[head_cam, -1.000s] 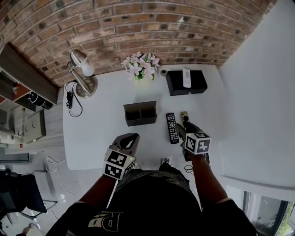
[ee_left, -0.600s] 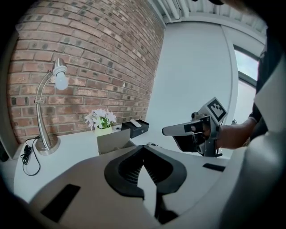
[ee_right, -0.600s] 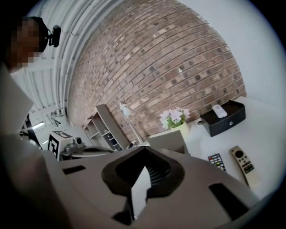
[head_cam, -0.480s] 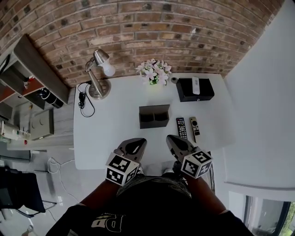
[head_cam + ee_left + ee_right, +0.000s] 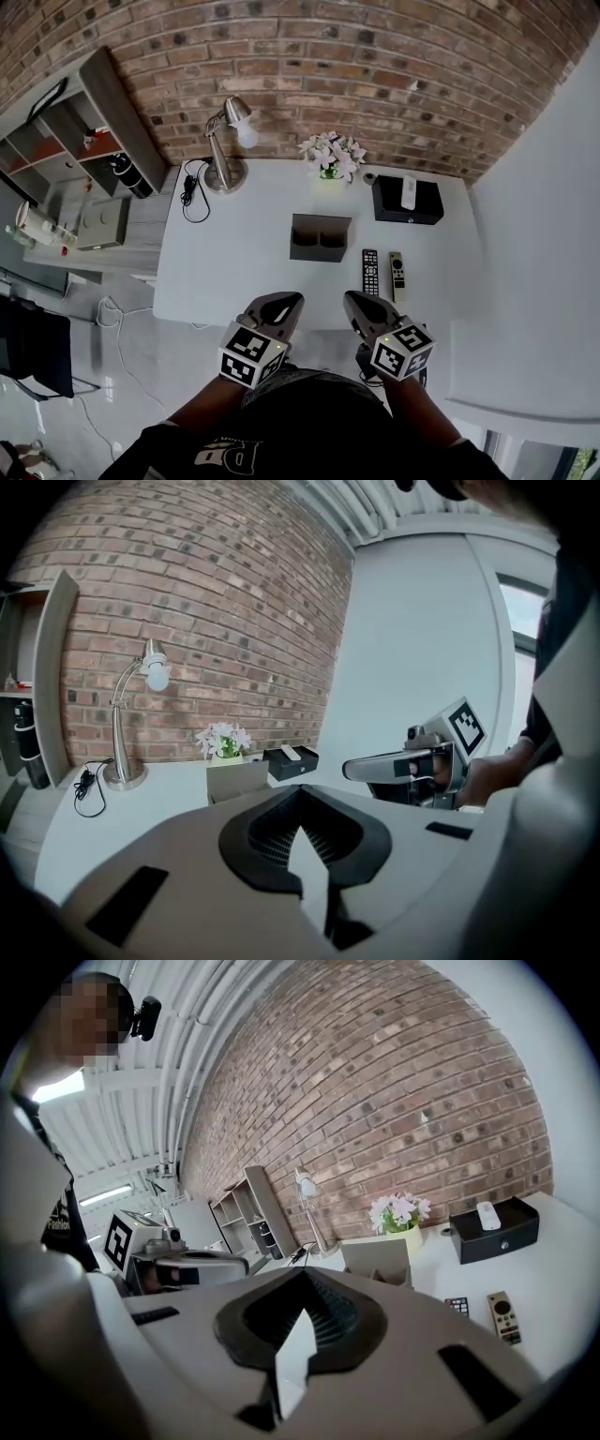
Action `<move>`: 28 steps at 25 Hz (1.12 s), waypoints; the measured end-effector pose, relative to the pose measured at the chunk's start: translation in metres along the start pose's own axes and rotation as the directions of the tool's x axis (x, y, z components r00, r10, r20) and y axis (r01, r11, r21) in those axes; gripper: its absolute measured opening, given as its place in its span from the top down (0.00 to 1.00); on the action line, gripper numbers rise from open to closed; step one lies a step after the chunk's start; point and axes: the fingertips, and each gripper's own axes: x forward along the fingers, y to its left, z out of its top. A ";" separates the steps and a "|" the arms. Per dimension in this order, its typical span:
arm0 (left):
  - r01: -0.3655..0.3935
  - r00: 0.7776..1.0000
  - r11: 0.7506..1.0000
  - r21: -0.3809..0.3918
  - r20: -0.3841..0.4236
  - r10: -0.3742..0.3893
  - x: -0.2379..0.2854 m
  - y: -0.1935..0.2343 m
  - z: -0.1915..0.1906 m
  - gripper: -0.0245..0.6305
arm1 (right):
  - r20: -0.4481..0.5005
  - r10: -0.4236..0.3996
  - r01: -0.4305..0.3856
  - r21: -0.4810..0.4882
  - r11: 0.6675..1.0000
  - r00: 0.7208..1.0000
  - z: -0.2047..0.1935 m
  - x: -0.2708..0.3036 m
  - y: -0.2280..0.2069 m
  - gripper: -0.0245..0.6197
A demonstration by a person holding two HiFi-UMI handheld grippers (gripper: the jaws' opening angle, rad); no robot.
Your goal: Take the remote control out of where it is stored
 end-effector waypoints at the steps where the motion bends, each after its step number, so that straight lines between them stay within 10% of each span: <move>1: -0.007 1.000 1.000 -0.003 0.004 0.007 0.000 -0.009 -0.001 0.95 | 0.000 0.004 -0.004 -0.004 1.000 1.000 -0.002 -0.010 -0.001 0.95; 28: -0.165 0.986 0.986 -0.035 0.023 0.166 -0.038 -0.138 -0.043 0.95 | -0.013 0.118 -0.118 -0.058 0.991 0.993 -0.059 -0.130 0.013 0.95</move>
